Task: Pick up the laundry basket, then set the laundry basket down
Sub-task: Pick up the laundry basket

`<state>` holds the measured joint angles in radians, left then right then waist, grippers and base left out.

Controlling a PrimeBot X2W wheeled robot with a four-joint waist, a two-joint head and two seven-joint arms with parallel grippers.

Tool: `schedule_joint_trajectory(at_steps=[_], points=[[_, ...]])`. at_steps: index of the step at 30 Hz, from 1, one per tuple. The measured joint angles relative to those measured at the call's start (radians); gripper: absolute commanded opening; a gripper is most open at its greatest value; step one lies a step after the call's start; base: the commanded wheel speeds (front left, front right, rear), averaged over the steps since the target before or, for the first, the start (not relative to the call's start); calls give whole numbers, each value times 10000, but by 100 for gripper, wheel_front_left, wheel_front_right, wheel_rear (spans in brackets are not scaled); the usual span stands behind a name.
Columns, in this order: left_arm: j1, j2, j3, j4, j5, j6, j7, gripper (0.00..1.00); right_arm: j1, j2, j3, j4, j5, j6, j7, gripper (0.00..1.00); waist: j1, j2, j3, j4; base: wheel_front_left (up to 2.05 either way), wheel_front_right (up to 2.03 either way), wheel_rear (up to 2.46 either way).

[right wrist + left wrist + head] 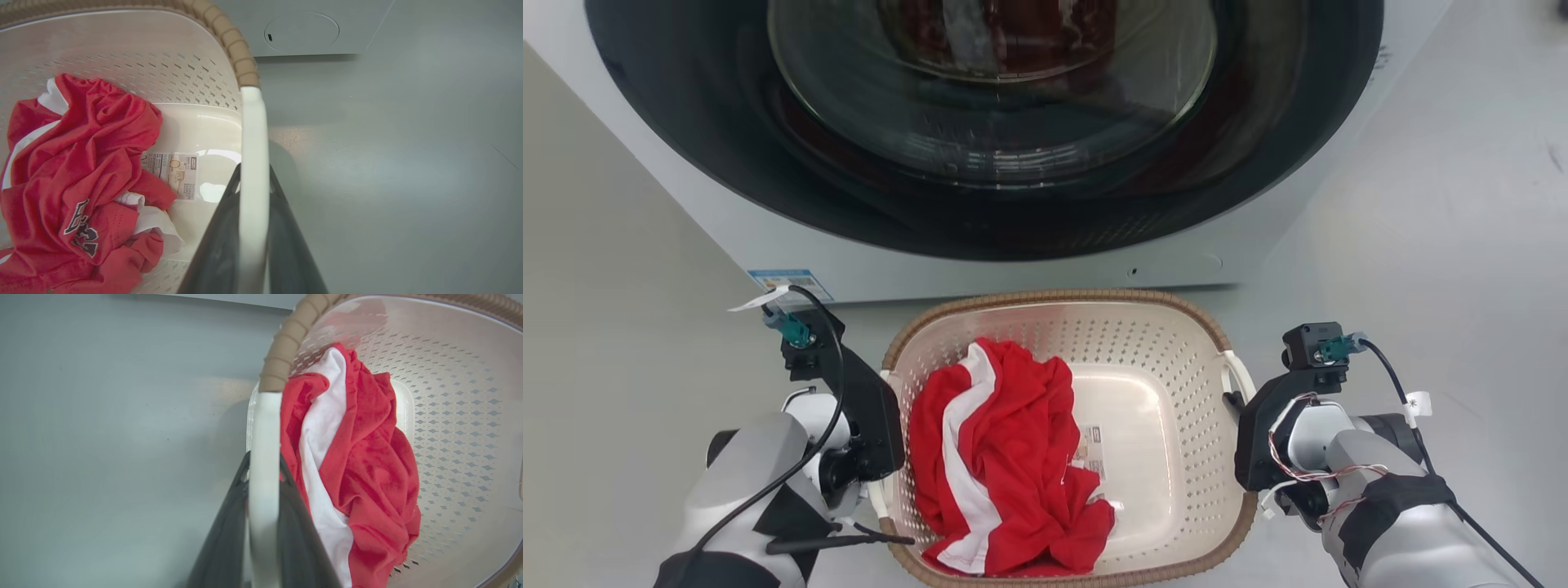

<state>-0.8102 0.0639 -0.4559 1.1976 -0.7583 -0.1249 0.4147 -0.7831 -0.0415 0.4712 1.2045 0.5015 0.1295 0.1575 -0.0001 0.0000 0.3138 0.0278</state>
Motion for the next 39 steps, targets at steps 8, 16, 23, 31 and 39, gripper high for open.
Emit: schedule_joint_trajectory(at_steps=[8, 16, 23, 31, 39], points=[[266, 59, -15, 159, -430, 0, 518, 0, 181, 23, 217, -8, 420, 27, 709, 0, 0, 0, -788, -8, 0, 0, 0], [460, 73, -21, 272, -610, 2, 991, 0, 407, 29, 366, -23, 970, 25, 1413, 0, 0, 0, -1530, -2, 0, 0, 0], [644, 96, -2, 412, -928, 2, 1302, 0, 598, 25, 527, -79, 1453, 25, 2033, 0, 0, 0, -2135, 14, 0, 0, 0], [840, 157, -6, 485, -1020, 2, 1567, 0, 773, 21, 717, -238, 1952, 25, 2633, 0, 0, 0, -2728, -16, 0, 0, 0], [978, 207, -13, 516, -1124, 2, 1733, 0, 800, 17, 857, -278, 2299, 23, 3037, 0, 1, 0, -2923, -58, 0, 0, 0]])
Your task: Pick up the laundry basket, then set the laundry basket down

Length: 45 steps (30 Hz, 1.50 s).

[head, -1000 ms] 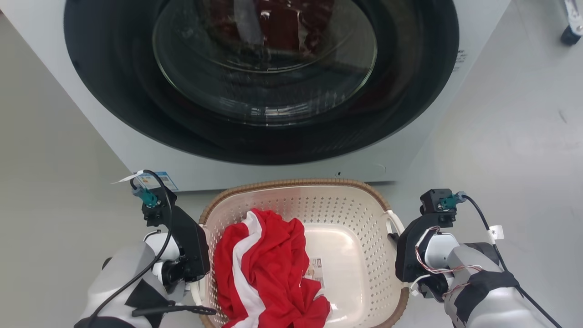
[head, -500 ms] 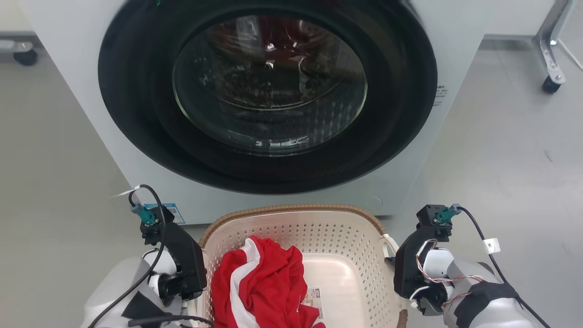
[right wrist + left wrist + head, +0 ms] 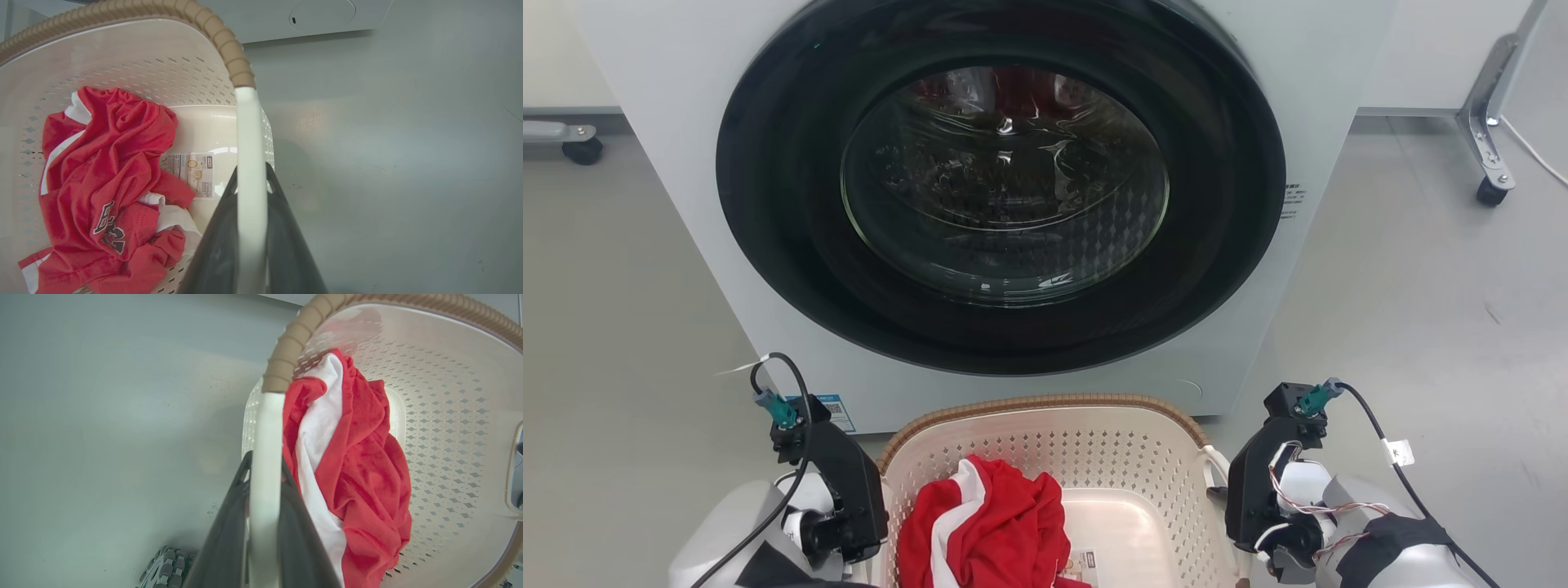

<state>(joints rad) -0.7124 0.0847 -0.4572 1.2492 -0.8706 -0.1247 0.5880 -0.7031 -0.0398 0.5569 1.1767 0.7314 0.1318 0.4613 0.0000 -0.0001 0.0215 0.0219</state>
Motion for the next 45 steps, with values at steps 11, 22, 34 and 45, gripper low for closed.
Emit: schedule_joint_trajectory(at_steps=[11, 22, 34, 45], points=[[53, 35, -2, 35, -88, 0, 88, 0, 19, -10, 199, -25, 359, -10, 224, 0, 0, 0, -95, -24, 0, 0, 0], [101, 44, -12, 52, -130, 0, 90, 0, 22, -23, 332, -15, 548, -10, 314, 0, 1, 2, -62, -30, 0, 0, 0], [101, 59, -52, 54, -188, 0, 102, 0, 22, -35, 451, 2, 800, -10, 318, 0, 1, 1, -8, -44, 0, 0, 0], [101, 81, -163, -50, -186, 0, -23, 0, 16, -36, 518, 38, 886, -10, 201, 0, 0, 1, 115, -18, 0, 0, 0]])
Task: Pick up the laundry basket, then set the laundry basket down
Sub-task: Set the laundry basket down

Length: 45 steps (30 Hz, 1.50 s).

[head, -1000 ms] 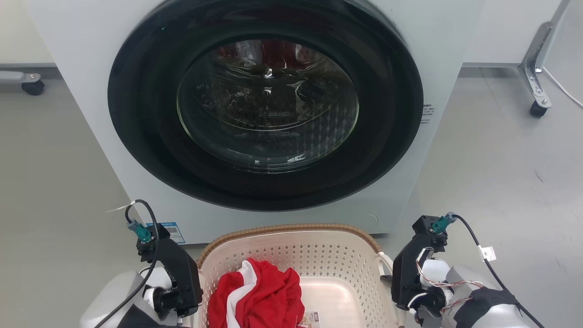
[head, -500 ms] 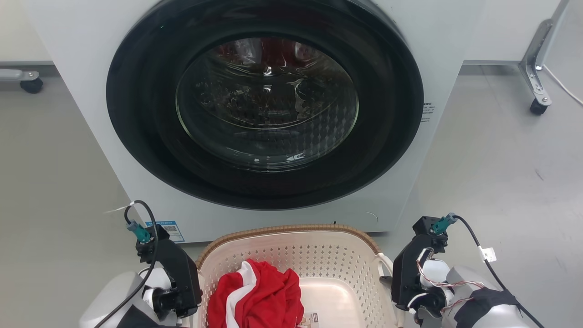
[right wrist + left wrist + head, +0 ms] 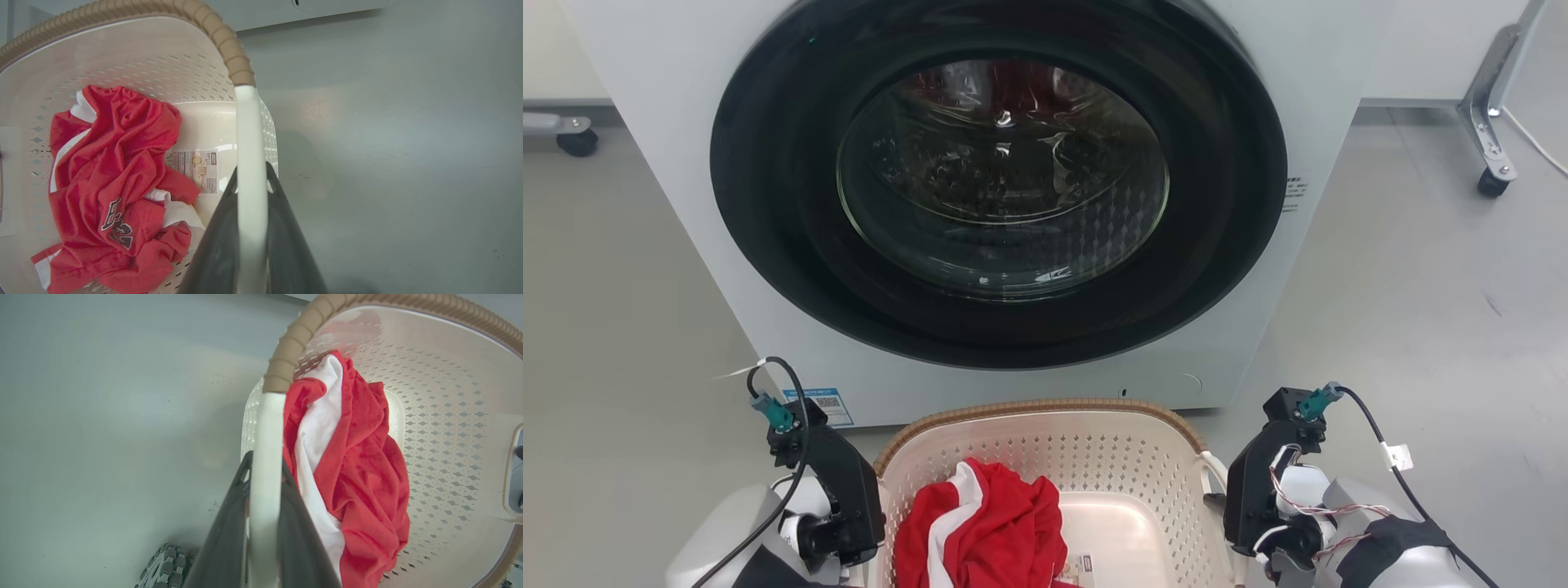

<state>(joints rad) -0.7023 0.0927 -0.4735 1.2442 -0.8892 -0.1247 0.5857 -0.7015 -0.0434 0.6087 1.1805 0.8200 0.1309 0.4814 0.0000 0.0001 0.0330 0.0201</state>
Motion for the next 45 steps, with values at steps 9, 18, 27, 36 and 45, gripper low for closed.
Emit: schedule_joint_trajectory(at_steps=[9, 18, 27, 36, 45], points=[[-11, 96, -136, -328, 33, 0, -685, 0, -92, -4, 48, -92, 10, 0, -600, 0, 1, 0, 591, -15, 0, 0, 0], [-213, 96, -234, -550, 151, 0, -1463, 0, -389, -33, 42, -105, -127, -2, -1442, 0, 1, 0, 1512, -3, 0, 0, 0], [-452, 84, -355, -679, 313, 0, -2109, 0, -772, -59, 253, -119, -548, -90, -2117, 0, 2, 1, 2573, 38, 0, 0, 0], [-555, 50, -483, -759, 456, 0, -2930, 0, -1100, -79, 382, -111, -767, -257, -2863, 0, 3, 1, 3833, 49, 0, 0, 0], [-863, 0, -541, -865, 752, 0, -3848, 0, -1379, -125, 431, -125, -959, -313, -3691, 0, 3, 1, 5002, 55, 0, 0, 0]])
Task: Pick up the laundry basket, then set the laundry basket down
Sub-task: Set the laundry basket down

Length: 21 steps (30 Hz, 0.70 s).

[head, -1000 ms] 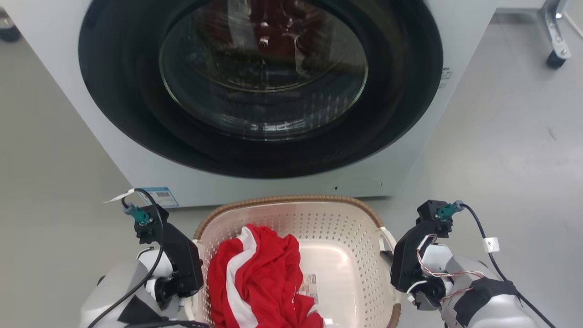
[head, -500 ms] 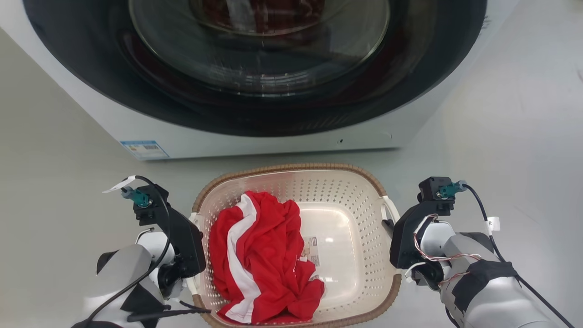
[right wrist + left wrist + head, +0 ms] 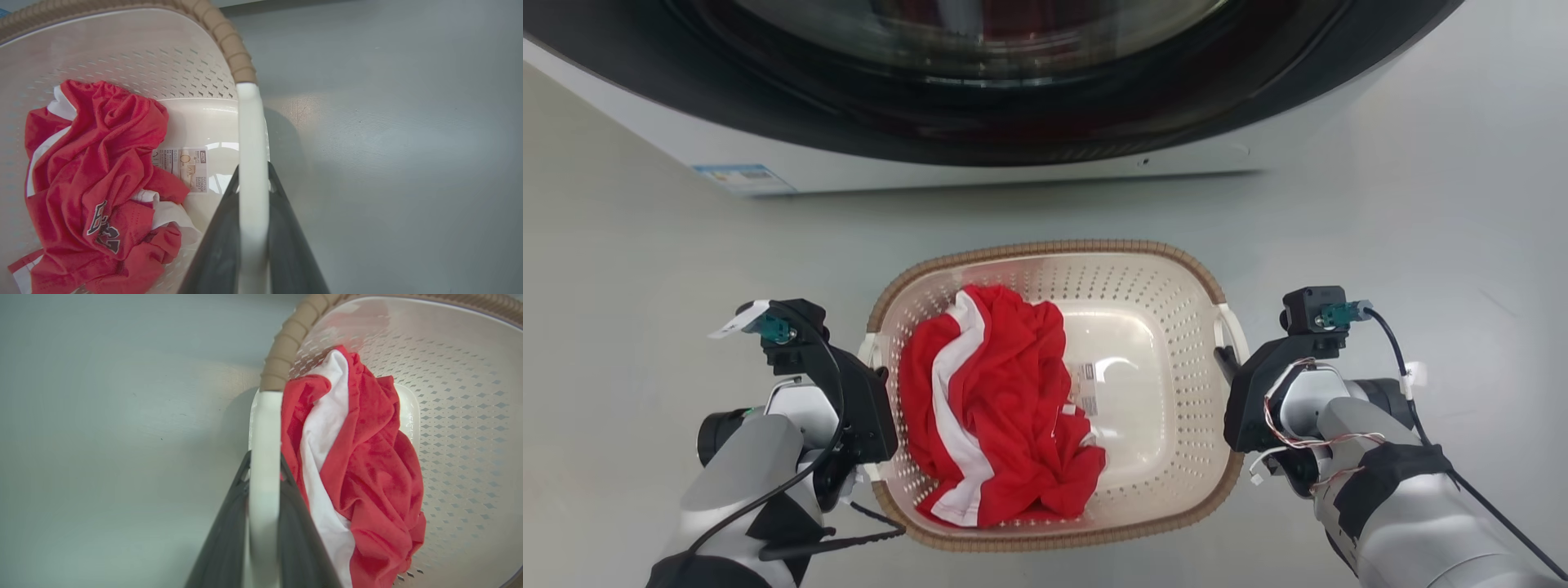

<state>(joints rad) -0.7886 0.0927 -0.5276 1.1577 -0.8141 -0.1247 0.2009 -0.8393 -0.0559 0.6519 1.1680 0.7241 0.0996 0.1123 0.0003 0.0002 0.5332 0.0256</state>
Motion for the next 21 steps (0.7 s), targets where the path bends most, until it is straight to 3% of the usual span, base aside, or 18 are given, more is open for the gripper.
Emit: schedule_joint_trajectory(at_steps=[21], points=[[-683, -59, -130, -113, 405, 0, -2314, 0, -757, -153, 211, -21, -485, -203, -1770, 0, -1, 0, 2040, 104, 0, 0, 0]])
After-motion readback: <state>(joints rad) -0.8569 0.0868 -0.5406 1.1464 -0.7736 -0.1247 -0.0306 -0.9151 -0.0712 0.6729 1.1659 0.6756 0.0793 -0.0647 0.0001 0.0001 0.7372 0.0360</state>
